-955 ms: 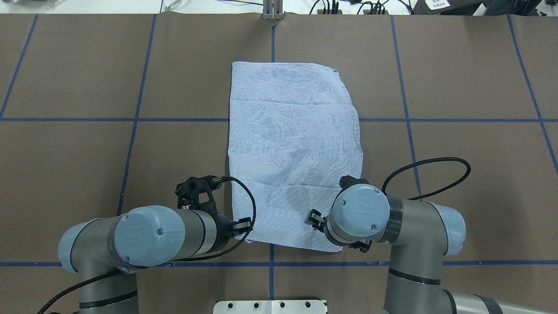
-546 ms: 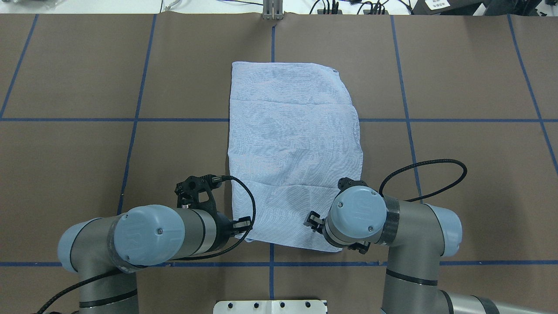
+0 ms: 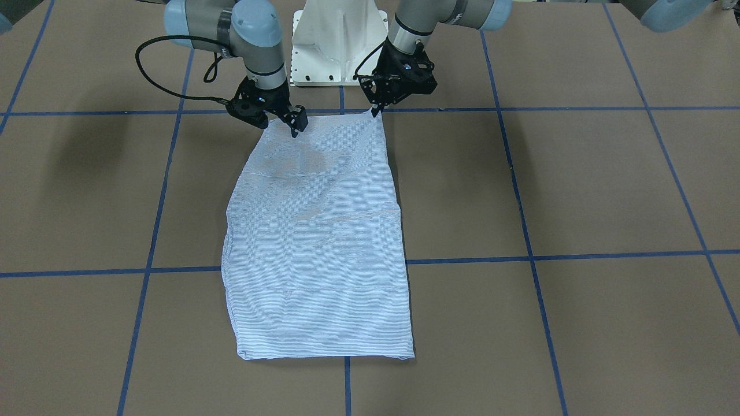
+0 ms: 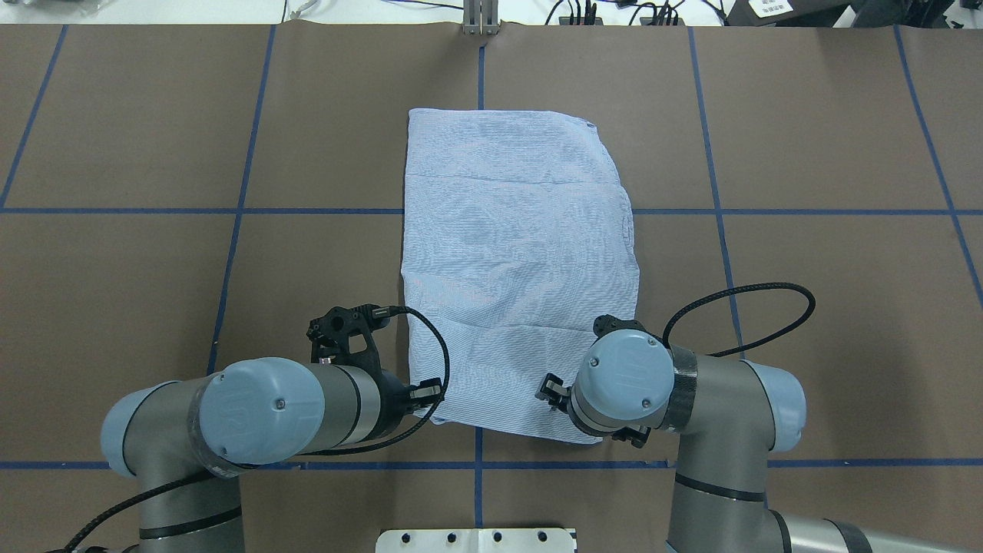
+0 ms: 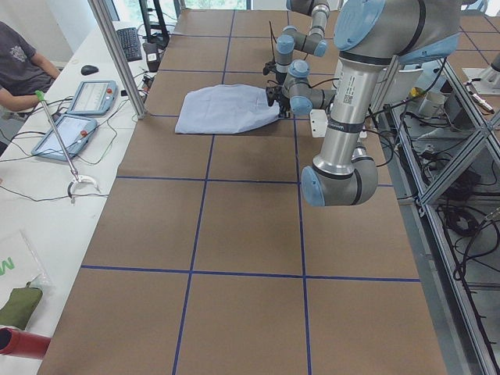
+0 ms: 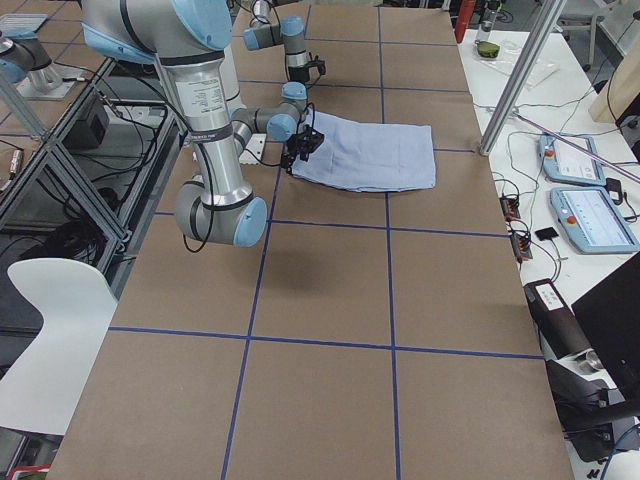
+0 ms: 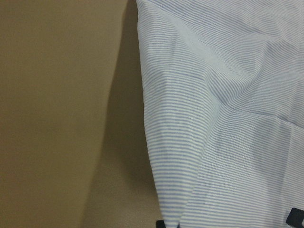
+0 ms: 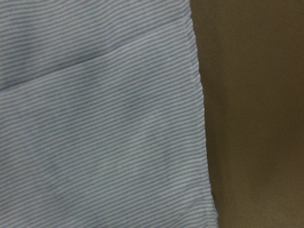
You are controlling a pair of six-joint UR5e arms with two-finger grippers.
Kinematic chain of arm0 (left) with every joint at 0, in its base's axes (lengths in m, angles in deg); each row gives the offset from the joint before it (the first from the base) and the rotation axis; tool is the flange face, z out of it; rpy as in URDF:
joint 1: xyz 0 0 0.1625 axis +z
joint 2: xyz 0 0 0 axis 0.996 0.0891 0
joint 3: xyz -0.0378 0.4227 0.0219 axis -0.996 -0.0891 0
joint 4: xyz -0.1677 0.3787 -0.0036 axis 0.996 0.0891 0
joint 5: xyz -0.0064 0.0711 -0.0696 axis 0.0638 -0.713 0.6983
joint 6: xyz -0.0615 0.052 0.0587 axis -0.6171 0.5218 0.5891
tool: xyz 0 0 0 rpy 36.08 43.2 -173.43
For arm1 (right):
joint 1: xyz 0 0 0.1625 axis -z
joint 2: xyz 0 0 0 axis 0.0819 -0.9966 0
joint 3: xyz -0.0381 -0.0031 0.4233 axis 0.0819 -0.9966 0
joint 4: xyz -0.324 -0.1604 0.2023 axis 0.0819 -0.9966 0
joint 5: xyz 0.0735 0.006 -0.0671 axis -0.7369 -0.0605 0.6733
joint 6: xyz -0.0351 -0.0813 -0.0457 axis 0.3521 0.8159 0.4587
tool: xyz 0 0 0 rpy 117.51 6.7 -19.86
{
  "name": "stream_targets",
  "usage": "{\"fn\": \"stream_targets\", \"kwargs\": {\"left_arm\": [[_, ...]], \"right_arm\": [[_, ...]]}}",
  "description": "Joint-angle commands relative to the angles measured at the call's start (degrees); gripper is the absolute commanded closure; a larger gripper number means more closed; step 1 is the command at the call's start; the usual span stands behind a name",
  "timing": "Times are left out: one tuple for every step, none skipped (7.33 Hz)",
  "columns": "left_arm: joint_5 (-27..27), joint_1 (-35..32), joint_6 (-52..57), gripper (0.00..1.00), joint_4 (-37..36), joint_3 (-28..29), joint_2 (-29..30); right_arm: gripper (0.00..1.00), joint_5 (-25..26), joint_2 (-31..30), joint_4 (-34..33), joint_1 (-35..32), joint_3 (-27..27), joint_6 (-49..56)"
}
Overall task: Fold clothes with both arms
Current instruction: 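Grasp the shirt's two corners nearest the robot with both grippers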
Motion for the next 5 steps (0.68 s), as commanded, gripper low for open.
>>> {"fn": "stream_targets", "kwargs": {"left_arm": [[0.0,0.04,-0.01,1.0,0.03,0.04,-0.01],[0.0,0.05,-0.01,1.0,0.03,-0.05,0.08],[0.0,0.05,-0.01,1.0,-0.05,-0.05,0.08],[0.0,-0.04,-0.01,1.0,-0.05,-0.05,0.08],[0.0,0.04,-0.01,1.0,-0.05,-0.05,0.08]], "right_arm": [[0.0,-0.01,0.07,0.02,0.04,-0.25,0.01],[0.0,-0.01,0.07,0.02,0.04,-0.25,0.09],[0.0,-0.1,0.07,0.02,0.13,-0.25,0.18],[0.01,-0.1,0.07,0.02,0.21,-0.25,0.18],[0.16,-0.1,0.07,0.02,0.21,-0.25,0.1]]}}
